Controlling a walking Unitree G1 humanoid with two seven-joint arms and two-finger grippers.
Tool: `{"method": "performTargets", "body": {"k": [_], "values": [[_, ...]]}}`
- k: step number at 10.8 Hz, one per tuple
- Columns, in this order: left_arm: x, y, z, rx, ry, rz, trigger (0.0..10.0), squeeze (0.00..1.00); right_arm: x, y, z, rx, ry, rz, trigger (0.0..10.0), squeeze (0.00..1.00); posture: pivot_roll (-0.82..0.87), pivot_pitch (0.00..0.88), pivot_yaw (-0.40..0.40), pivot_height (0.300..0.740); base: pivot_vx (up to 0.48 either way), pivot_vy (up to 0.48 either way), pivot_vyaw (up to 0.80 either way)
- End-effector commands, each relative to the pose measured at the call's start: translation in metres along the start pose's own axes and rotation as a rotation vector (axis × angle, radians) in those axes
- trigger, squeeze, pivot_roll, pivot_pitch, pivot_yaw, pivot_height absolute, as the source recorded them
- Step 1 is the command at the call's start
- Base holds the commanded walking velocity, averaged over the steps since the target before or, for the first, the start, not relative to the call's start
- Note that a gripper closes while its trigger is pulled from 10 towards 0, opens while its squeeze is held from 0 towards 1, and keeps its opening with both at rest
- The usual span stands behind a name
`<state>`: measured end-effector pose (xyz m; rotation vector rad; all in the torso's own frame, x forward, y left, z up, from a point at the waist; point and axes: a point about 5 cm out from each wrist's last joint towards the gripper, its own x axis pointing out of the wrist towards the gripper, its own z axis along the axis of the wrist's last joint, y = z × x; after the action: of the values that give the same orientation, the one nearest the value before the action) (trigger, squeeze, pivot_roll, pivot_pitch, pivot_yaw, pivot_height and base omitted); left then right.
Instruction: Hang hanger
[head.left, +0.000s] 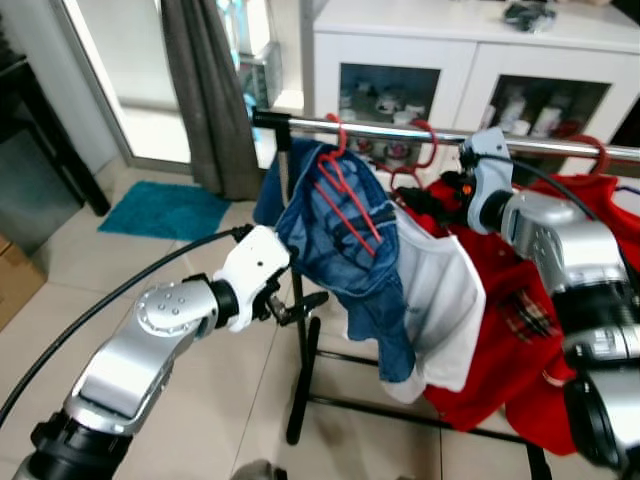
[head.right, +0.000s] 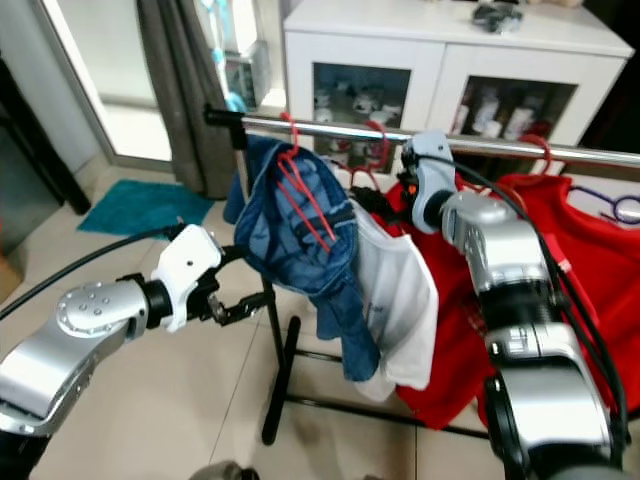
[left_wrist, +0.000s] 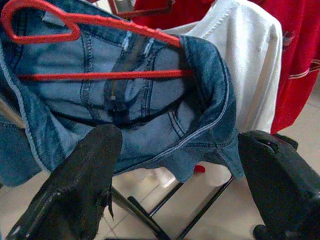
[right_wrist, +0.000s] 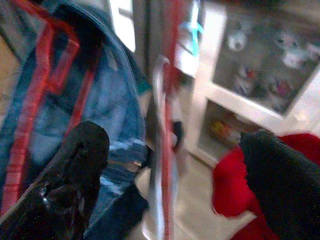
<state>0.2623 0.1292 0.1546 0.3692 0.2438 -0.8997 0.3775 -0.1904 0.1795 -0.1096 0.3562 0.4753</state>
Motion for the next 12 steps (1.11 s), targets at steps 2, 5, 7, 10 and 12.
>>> {"method": "performTargets", "body": {"k": [2, 5, 7, 10, 12], "values": [[-0.001, 0.002, 0.001, 0.011, 0.006, -0.002, 10.0, 0.0, 0.004, -0.005, -0.001, -0.025, 0.035, -0.04, 10.0, 0.0, 0.0, 0.0, 0.023, 0.74, 0.0, 0.0, 0.0], [-0.001, -0.002, 0.0, 0.005, 0.005, -0.024, 10.0, 0.0, 0.011, -0.007, 0.001, -0.006, 0.065, -0.004, 0.0, 0.0, 0.0, 0.0, 0.02, 0.74, 0.0, 0.0, 0.0], [-0.001, -0.002, 0.0, 0.005, 0.007, -0.024, 10.0, 0.0, 0.012, -0.007, 0.002, -0.015, 0.075, 0.016, 0.0, 0.0, 0.0, 0.0, 0.019, 0.74, 0.0, 0.0, 0.0], [0.002, -0.003, 0.0, 0.004, 0.004, -0.024, 10.0, 0.0, 0.014, -0.008, 0.001, -0.013, 0.085, 0.028, 0.0, 0.0, 0.0, 0.0, 0.013, 0.74, 0.0, 0.0, 0.0], [0.003, -0.005, 0.0, 0.005, 0.006, -0.029, 10.0, 0.0, 0.016, -0.006, -0.001, 0.003, 0.09, 0.033, 0.0, 0.0, 0.0, 0.0, 0.01, 0.74, 0.0, 0.0, 0.0]]}}
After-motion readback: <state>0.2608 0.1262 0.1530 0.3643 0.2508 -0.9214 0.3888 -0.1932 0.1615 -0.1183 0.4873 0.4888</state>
